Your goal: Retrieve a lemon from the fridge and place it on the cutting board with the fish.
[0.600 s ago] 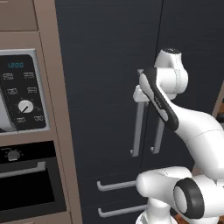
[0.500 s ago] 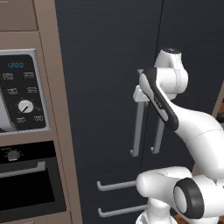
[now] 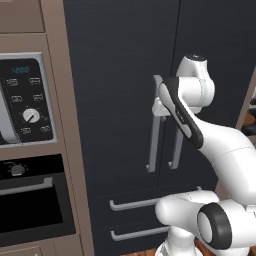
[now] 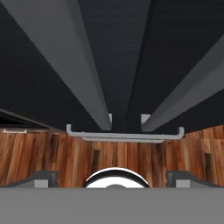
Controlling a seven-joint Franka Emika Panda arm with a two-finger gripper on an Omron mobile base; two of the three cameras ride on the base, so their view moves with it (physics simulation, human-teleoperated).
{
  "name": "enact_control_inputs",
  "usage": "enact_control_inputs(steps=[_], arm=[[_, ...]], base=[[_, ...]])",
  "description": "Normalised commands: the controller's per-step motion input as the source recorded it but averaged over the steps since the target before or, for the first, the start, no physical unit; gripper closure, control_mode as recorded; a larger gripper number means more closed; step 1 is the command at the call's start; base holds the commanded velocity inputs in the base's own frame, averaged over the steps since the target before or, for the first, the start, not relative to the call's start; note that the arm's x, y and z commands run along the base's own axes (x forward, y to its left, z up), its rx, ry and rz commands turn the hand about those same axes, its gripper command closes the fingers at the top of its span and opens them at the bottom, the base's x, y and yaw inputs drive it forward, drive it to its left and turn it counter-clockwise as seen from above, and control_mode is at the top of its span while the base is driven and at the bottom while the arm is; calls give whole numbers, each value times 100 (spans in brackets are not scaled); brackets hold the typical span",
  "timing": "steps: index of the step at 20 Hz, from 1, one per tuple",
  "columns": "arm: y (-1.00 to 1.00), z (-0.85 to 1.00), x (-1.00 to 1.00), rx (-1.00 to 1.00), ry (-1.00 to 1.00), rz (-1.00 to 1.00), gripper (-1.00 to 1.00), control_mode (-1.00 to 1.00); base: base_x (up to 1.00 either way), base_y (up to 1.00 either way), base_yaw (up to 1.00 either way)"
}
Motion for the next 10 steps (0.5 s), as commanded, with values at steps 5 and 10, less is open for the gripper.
enact_control_inputs(steps=[5,10], arm=[[0,0,0,0,0,0,-100,100],[0,0,0,0,0,0,-100,100]], base=[[-36,0,-1],[-31,0,-3]])
